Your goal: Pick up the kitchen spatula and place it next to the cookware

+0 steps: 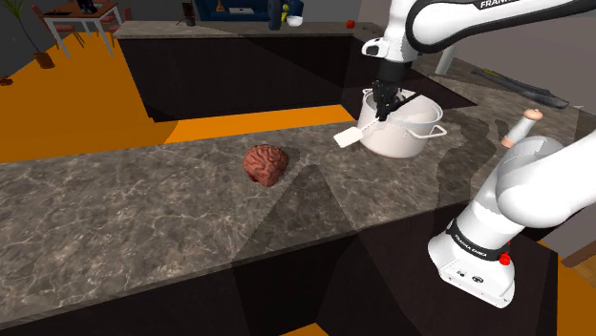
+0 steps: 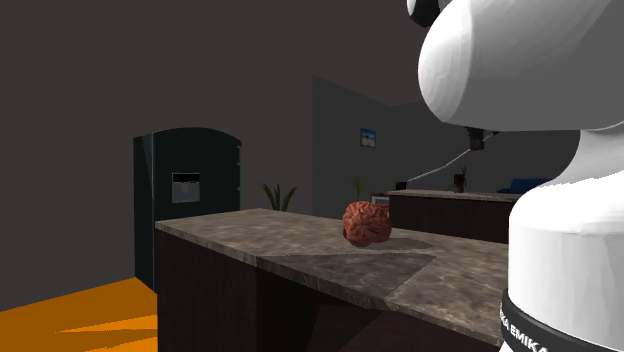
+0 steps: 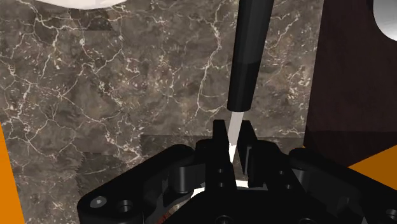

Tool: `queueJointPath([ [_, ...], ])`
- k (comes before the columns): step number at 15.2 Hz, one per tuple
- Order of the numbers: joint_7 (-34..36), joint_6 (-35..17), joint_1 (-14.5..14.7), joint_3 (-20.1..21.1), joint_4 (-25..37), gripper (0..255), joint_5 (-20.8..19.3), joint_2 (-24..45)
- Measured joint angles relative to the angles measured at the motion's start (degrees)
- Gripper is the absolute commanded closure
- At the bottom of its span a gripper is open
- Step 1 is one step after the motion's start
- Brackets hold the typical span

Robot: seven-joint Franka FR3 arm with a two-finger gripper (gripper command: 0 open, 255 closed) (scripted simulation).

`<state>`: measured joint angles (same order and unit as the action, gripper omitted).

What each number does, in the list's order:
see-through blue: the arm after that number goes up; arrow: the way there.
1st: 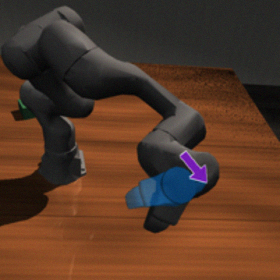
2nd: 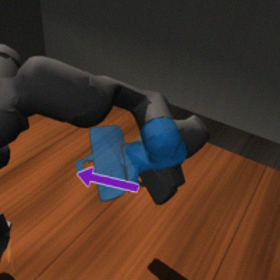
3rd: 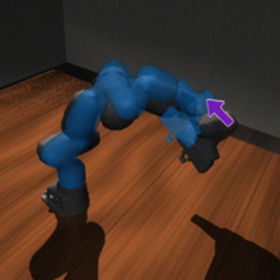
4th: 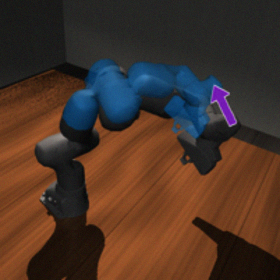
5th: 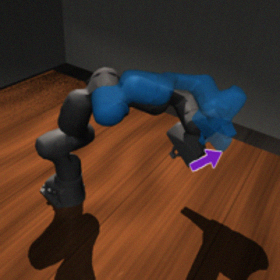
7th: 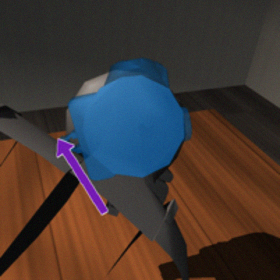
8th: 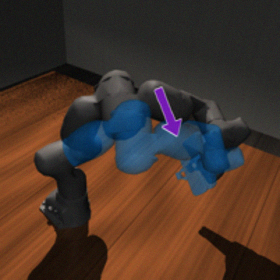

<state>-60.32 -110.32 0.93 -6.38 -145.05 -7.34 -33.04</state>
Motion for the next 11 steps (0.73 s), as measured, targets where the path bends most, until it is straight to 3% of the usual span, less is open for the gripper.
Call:
queueJointPath([
  [11, -15.57, -0.19, -7.99, -12.77, -0.09, 255, -8.22, -1.87],
])
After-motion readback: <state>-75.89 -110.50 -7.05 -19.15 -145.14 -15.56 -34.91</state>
